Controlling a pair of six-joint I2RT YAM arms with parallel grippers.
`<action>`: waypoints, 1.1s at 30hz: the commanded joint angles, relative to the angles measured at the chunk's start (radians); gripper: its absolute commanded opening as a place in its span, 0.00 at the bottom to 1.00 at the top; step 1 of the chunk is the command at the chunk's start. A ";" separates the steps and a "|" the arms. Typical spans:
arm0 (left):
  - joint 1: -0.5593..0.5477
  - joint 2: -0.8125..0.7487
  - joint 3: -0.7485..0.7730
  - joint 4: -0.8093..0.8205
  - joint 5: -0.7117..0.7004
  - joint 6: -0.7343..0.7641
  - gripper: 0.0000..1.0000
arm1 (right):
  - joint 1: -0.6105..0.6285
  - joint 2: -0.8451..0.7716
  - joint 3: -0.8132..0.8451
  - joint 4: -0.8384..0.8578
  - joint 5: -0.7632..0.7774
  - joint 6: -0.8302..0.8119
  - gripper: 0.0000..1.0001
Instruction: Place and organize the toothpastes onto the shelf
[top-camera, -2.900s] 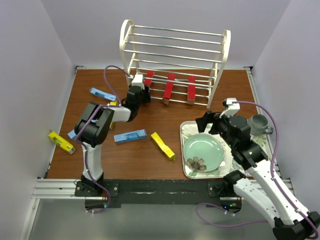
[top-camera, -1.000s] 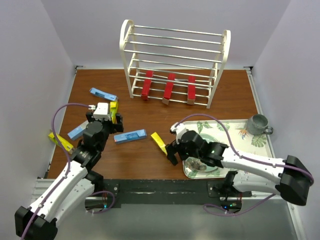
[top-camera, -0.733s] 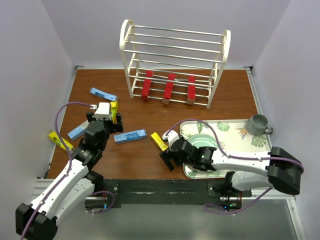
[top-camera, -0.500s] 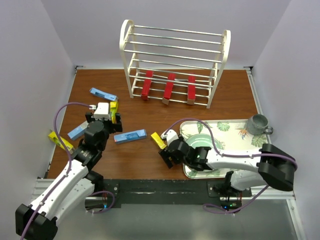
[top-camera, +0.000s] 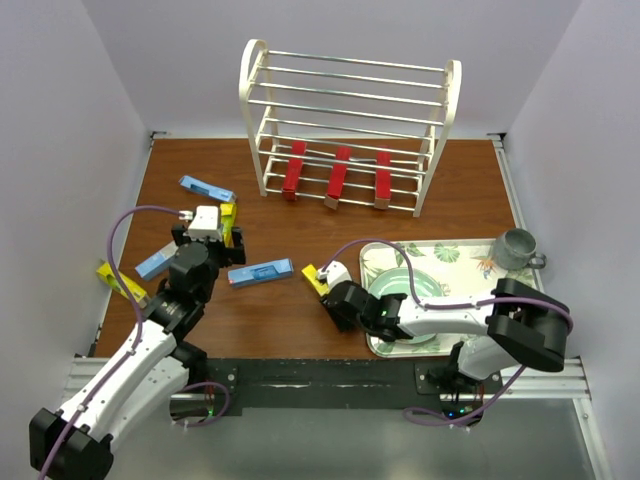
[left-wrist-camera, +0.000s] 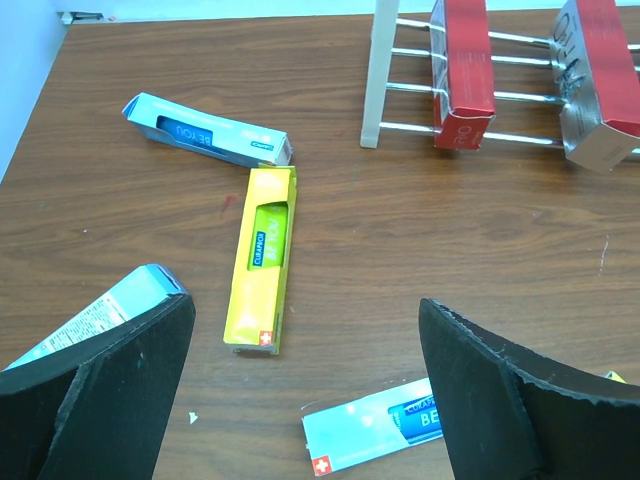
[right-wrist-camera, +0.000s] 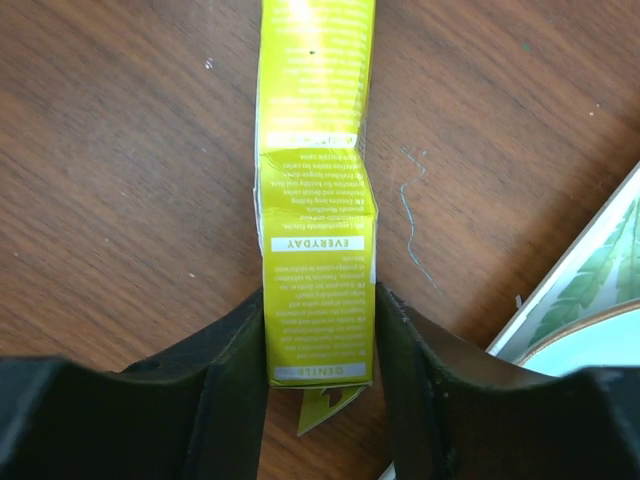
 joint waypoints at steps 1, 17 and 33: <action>-0.020 -0.004 -0.006 0.049 -0.018 -0.013 1.00 | 0.005 -0.010 0.038 0.029 0.032 0.033 0.42; -0.051 -0.004 -0.007 0.055 -0.028 -0.019 0.99 | -0.028 -0.263 0.115 -0.100 0.061 0.120 0.13; -0.090 -0.027 -0.006 0.041 -0.048 -0.035 0.99 | -0.350 -0.294 0.480 -0.242 0.250 -0.050 0.10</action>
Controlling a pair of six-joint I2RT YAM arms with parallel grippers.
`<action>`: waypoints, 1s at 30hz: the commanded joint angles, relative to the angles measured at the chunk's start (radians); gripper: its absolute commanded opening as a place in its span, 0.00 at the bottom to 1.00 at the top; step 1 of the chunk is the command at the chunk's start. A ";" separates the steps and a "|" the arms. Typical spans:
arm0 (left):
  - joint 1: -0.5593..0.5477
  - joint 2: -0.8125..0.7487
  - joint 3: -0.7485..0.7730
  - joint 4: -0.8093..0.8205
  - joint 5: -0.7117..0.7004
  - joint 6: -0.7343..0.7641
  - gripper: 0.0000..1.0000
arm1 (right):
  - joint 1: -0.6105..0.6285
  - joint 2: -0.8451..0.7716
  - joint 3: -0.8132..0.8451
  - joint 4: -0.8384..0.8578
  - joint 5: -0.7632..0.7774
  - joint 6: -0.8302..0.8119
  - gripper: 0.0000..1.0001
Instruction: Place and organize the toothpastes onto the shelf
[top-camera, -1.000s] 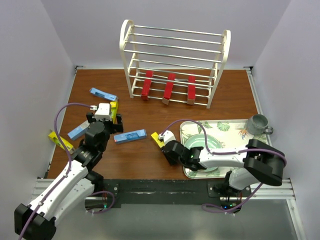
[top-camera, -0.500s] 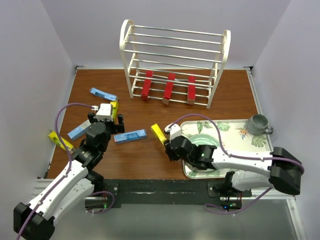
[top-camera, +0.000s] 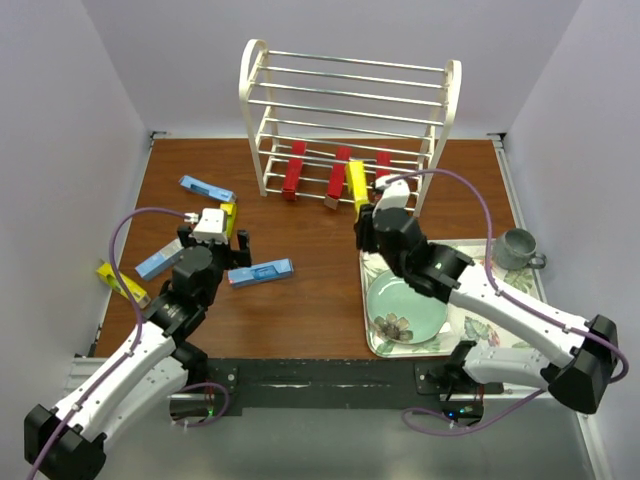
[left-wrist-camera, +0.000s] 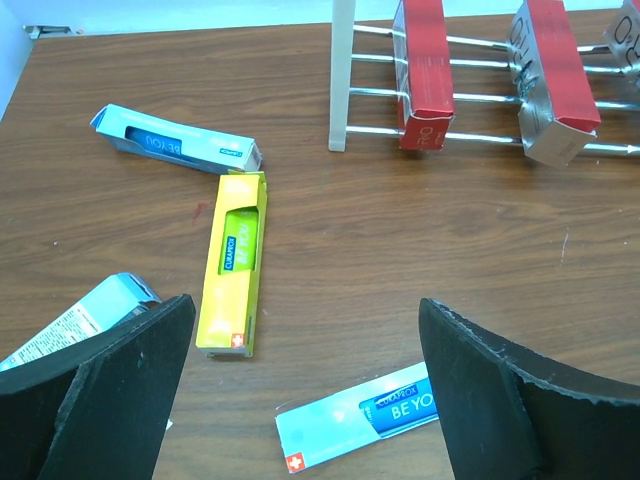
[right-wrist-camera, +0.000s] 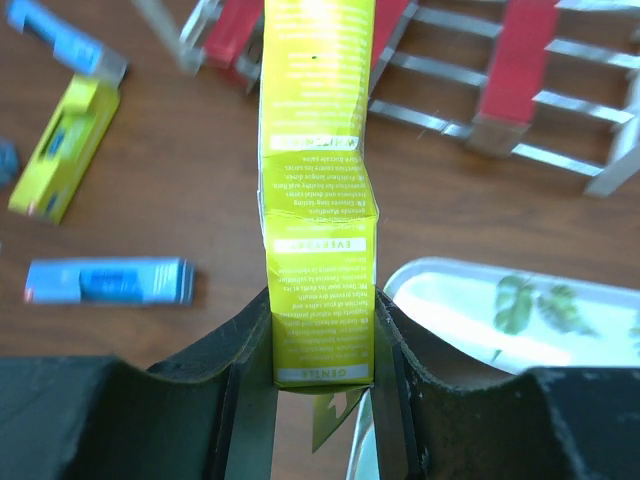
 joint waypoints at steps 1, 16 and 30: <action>-0.014 -0.015 -0.006 0.035 -0.036 -0.025 0.99 | -0.078 0.032 0.128 0.008 0.102 -0.113 0.10; -0.038 -0.018 -0.003 0.037 -0.036 -0.030 0.99 | -0.323 0.317 0.437 -0.073 0.026 -0.195 0.10; -0.064 -0.004 -0.003 0.035 -0.034 -0.030 0.99 | -0.411 0.419 0.406 0.164 0.026 -0.207 0.13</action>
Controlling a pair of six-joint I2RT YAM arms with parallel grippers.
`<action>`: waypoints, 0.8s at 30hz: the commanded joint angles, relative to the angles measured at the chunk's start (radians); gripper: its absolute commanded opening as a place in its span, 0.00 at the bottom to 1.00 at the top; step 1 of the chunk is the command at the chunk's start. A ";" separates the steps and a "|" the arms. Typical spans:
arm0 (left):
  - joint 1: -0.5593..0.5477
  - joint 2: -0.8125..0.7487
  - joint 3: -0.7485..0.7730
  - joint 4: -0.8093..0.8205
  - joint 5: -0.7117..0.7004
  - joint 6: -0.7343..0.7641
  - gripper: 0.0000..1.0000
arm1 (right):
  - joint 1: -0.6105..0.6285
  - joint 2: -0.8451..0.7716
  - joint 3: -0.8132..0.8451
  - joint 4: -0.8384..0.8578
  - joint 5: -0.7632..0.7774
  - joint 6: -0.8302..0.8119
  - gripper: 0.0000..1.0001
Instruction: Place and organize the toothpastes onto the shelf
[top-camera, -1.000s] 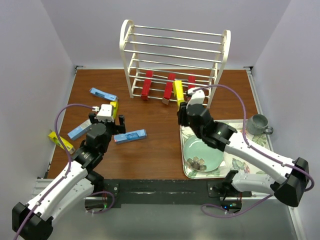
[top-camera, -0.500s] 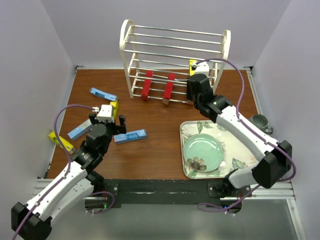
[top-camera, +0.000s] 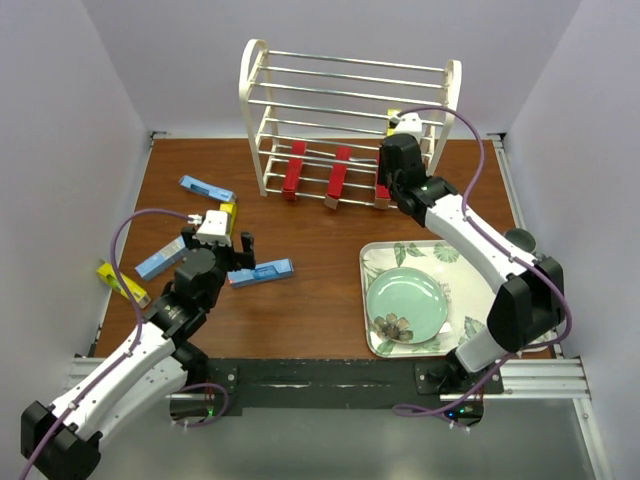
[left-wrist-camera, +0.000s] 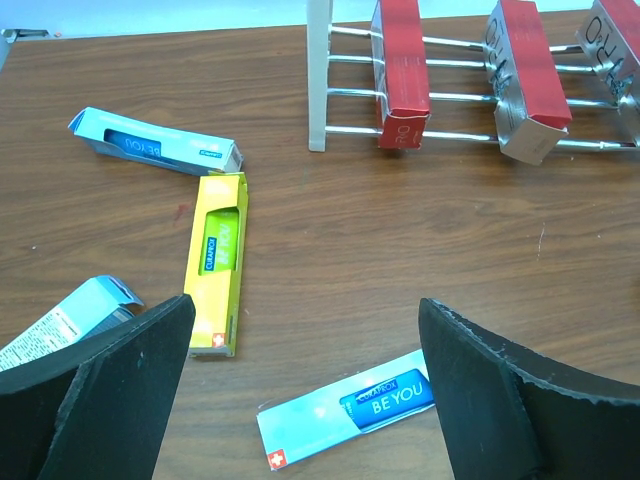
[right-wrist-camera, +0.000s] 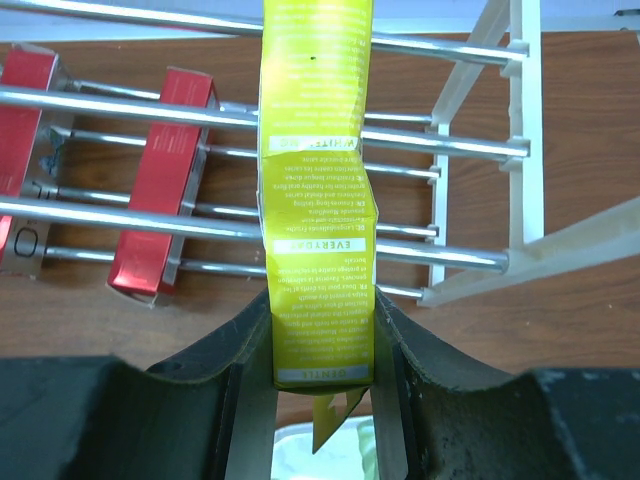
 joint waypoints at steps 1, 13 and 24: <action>-0.011 0.002 -0.003 0.035 -0.014 -0.014 0.99 | -0.021 0.000 0.013 0.167 0.023 -0.025 0.14; -0.022 0.005 -0.003 0.035 -0.016 -0.011 0.99 | -0.047 0.048 -0.038 0.293 0.038 -0.035 0.17; -0.029 0.011 -0.001 0.035 -0.014 -0.011 0.99 | -0.055 0.067 -0.064 0.359 0.049 -0.025 0.29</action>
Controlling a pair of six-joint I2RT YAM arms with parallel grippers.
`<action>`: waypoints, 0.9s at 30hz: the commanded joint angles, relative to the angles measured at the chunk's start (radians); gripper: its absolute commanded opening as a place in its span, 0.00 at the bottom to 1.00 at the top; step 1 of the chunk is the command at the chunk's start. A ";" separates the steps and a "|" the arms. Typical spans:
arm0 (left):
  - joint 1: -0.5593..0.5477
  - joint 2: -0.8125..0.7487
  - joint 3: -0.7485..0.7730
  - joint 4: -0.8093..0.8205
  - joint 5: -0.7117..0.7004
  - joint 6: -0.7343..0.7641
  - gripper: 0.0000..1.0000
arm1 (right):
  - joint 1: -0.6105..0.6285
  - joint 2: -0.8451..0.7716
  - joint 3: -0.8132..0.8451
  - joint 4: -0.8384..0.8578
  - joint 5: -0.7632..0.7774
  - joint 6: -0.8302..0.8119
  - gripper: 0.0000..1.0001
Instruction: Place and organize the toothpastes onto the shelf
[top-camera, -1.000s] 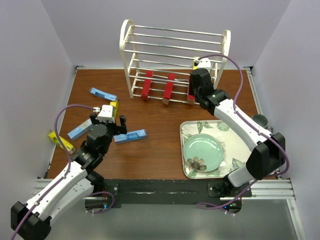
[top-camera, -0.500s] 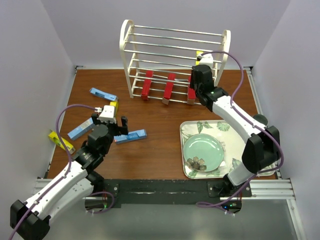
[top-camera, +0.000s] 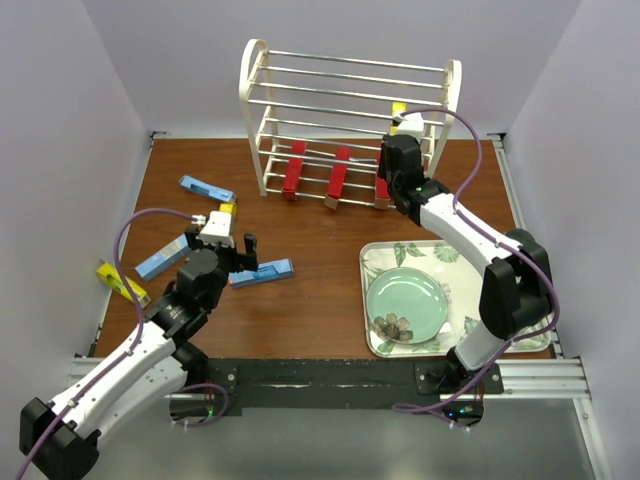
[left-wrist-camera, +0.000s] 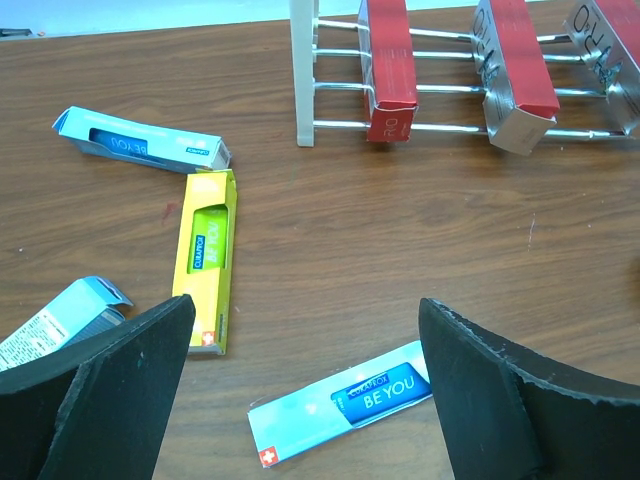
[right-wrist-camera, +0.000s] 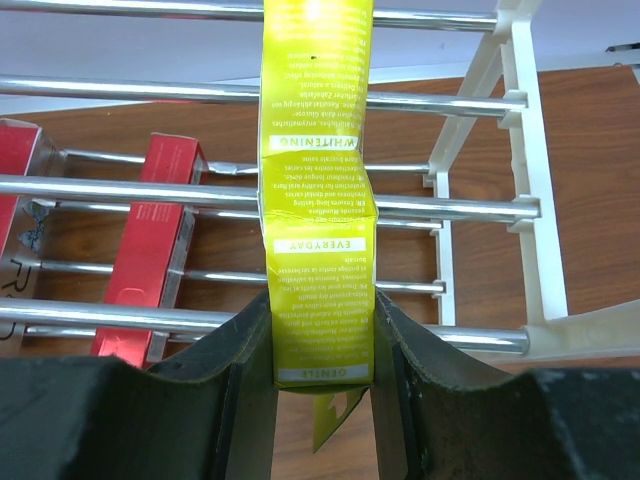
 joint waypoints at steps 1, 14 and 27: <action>-0.008 0.002 -0.001 0.035 -0.013 -0.011 0.99 | -0.006 -0.010 -0.001 0.099 0.044 0.001 0.31; -0.011 0.008 -0.003 0.033 -0.008 -0.008 0.99 | -0.009 -0.018 -0.022 0.095 0.055 0.024 0.49; -0.012 0.003 -0.003 0.032 -0.008 -0.010 0.99 | -0.011 -0.096 -0.062 0.084 0.012 0.060 0.56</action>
